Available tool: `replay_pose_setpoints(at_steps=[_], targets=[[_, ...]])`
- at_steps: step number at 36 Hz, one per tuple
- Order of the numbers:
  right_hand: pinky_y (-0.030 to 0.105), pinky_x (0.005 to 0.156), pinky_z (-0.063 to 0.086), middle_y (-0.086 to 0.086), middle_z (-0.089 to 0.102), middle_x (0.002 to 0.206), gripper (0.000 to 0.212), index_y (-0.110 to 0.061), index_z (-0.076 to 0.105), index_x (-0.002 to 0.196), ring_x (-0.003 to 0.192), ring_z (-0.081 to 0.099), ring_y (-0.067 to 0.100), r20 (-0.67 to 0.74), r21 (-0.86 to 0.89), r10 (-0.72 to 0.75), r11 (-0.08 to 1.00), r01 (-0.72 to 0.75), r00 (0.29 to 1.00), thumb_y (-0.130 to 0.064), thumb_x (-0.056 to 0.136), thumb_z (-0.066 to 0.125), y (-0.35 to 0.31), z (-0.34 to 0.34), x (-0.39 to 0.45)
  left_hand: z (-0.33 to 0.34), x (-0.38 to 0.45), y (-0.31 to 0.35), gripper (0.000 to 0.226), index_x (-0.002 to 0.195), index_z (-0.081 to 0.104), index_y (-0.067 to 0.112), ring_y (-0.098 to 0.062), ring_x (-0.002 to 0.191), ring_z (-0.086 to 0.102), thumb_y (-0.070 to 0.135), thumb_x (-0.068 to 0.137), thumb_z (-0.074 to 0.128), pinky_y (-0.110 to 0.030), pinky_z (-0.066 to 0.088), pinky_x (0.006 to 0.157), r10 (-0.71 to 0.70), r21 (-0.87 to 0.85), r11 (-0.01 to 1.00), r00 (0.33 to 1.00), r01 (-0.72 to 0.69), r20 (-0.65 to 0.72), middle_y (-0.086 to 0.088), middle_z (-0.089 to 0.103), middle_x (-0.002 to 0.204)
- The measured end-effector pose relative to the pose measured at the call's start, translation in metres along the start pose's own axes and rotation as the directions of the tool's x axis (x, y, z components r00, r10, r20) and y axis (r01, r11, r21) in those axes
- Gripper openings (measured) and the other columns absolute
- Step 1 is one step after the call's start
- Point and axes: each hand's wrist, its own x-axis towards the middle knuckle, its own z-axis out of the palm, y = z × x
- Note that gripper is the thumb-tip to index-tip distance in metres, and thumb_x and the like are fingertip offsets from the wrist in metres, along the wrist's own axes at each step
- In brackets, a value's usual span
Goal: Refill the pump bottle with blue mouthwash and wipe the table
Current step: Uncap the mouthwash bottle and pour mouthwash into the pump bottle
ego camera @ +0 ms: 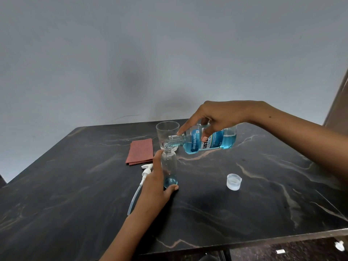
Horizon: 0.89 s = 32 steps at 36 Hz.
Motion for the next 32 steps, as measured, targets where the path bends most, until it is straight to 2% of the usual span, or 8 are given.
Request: replay_pose_setpoints(at_steps=[3,8,13,17,19,23,28,32], targets=[[0.011,0.090,0.044,-0.012,0.061,0.126,0.056,-0.026,0.056,0.130,0.105,0.054,-0.010,0.009,0.003,-0.003,1.000,0.003,1.000,-0.004,0.080,0.069,-0.0001,0.0003,0.0000,-0.0004,-0.0007,0.0002,0.098,0.140,0.002,0.034,-0.014,0.099,0.062,0.015,0.076,0.074,-0.025,0.050,0.091,0.008,0.007,1.000,1.000,-0.008,-0.003,-0.007,0.060,0.122],[0.004,0.083,0.044,-0.024,0.054,0.118,0.056,-0.026,0.055,0.130,0.095,0.052,-0.025,0.012,0.002,0.001,1.000,-0.001,1.000,-0.004,0.081,0.068,0.0008,-0.0009,0.0003,-0.0010,-0.0003,0.0026,0.097,0.141,0.003,0.031,-0.015,0.104,0.062,0.015,0.077,0.073,-0.030,0.050,0.095,-0.003,0.002,1.000,1.000,0.003,0.005,-0.007,0.060,0.124],[0.004,0.083,0.044,-0.015,0.056,0.126,0.055,-0.024,0.055,0.131,0.102,0.048,-0.019,0.005,-0.020,-0.013,1.000,0.013,1.000,-0.004,0.081,0.068,0.0017,-0.0014,0.0017,-0.0019,-0.0005,0.0045,0.097,0.142,0.002,0.030,-0.018,0.105,0.062,0.016,0.078,0.073,-0.035,0.050,0.097,-0.014,0.006,1.000,1.000,0.014,0.013,-0.008,0.058,0.127],[0.005,0.083,0.045,-0.023,0.052,0.121,0.055,-0.024,0.055,0.131,0.093,0.049,-0.029,0.019,-0.021,-0.018,1.000,0.018,1.000,-0.004,0.081,0.068,0.0018,-0.0031,0.0023,-0.0018,-0.0005,0.0046,0.098,0.142,0.003,0.031,-0.018,0.106,0.062,0.015,0.077,0.074,-0.037,0.050,0.096,-0.017,0.007,1.000,1.000,0.017,0.013,-0.009,0.057,0.127],[0.006,0.082,0.046,-0.020,0.054,0.124,0.055,-0.024,0.055,0.131,0.093,0.049,-0.028,0.016,-0.025,-0.020,0.999,0.020,1.000,-0.004,0.081,0.069,0.0028,-0.0034,0.0025,-0.0017,-0.0007,0.0043,0.098,0.142,0.002,0.031,-0.018,0.106,0.062,0.014,0.077,0.074,-0.036,0.050,0.096,-0.018,0.010,1.000,1.000,0.017,0.012,-0.009,0.057,0.127],[-0.003,0.072,0.042,-0.020,0.053,0.122,0.054,-0.021,0.056,0.130,0.091,0.049,-0.030,0.006,-0.008,-0.030,1.000,0.030,1.000,-0.002,0.081,0.068,0.0058,-0.0028,0.0033,-0.0015,-0.0003,0.0040,0.099,0.141,0.001,0.033,-0.017,0.106,0.062,0.015,0.077,0.074,-0.035,0.050,0.096,-0.013,0.011,1.000,1.000,0.013,0.010,-0.009,0.056,0.129],[0.000,0.074,0.044,-0.019,0.056,0.123,0.056,-0.024,0.056,0.130,0.093,0.053,-0.025,0.001,0.004,-0.021,1.000,0.021,1.000,-0.002,0.080,0.069,0.0070,-0.0026,0.0038,-0.0010,-0.0005,0.0032,0.100,0.142,0.000,0.033,-0.017,0.104,0.062,0.016,0.076,0.075,-0.031,0.050,0.094,-0.014,0.022,1.000,1.000,0.014,0.003,-0.009,0.058,0.126],[0.001,0.079,0.045,-0.019,0.055,0.127,0.055,-0.025,0.056,0.130,0.097,0.049,-0.027,0.000,0.004,-0.032,0.999,0.032,0.999,-0.005,0.080,0.070,0.0079,-0.0030,0.0052,-0.0011,-0.0009,0.0030,0.099,0.142,0.003,0.031,-0.015,0.101,0.063,0.015,0.076,0.075,-0.031,0.051,0.093,-0.008,0.021,1.000,1.000,0.008,0.000,-0.008,0.061,0.122]])
